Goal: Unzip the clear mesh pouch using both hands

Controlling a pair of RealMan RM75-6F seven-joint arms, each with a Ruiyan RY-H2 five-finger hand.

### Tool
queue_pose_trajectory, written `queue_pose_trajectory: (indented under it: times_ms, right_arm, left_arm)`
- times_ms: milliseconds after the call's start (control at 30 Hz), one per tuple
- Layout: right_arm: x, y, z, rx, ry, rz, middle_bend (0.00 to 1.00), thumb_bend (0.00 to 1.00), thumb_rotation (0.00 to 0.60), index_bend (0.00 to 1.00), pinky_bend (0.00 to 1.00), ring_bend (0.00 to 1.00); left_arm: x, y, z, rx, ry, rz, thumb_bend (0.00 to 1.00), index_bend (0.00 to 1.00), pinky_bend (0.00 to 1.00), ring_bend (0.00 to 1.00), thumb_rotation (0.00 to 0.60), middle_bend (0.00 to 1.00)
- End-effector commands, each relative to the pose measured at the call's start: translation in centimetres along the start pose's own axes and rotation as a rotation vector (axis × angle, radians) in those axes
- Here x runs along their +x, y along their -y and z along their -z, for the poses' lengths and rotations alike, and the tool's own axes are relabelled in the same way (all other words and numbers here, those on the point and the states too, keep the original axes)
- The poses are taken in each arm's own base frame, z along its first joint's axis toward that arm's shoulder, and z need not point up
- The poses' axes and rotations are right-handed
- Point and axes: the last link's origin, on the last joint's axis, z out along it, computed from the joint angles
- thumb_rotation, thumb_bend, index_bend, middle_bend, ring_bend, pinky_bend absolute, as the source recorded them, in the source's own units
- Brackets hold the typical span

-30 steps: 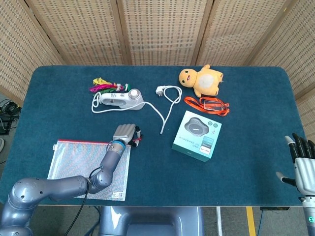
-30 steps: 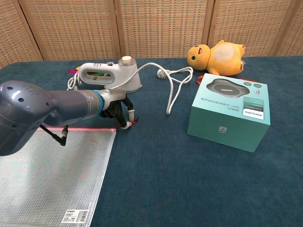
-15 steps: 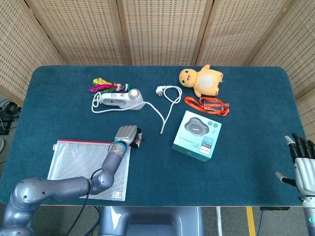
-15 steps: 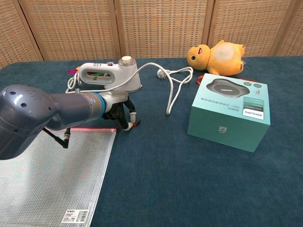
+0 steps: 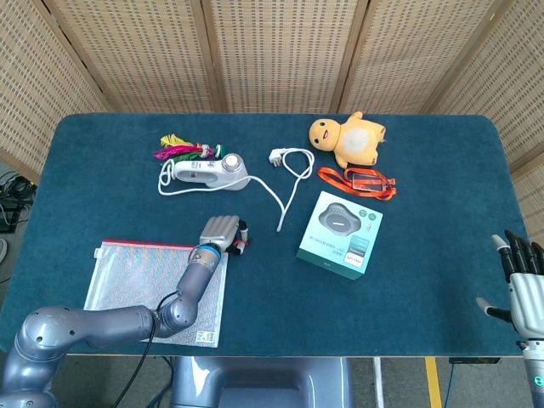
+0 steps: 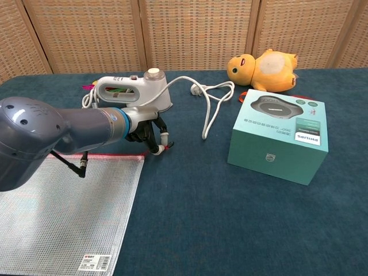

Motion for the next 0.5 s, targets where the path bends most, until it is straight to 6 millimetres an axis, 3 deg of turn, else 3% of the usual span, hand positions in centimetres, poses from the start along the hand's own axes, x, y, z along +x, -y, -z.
queue_pose_trajectory:
  times_ms: [33,333,433,500]
  right_arm:
    - [-0.1,0.1,0.0,0.002,0.003,0.000,0.00,0.00,0.600,0.02,0.00,0.00]
    - [-0.8,0.5,-0.4,0.029,0.063,-0.044,0.01,0.00,0.600,0.04,0.00,0.00]
    - [-0.7,0.9,-1.6,0.053,0.081,-0.077,0.13,0.00,0.600,0.05,0.00,0.03]
    - [-0.2,1.4,-2.8,0.077,0.089,-0.089,0.26,0.00,0.600,0.06,0.03,0.15]
  left_arm:
    - [0.7,0.1,0.5,-0.006,-0.006,0.011,0.63,0.93,1.00,0.95,0.600,1.00]
    - [3.4,0.9,3.9,-0.107,-0.050,0.139,0.63,0.94,1.00,0.95,0.600,1.00]
    - [4.5,0.8,5.0,-0.153,-0.082,0.144,0.64,0.94,1.00,0.95,0.600,1.00]
    - [5.2,0.6,5.9,-0.183,-0.100,0.144,0.64,0.94,1.00,0.95,0.600,1.00]
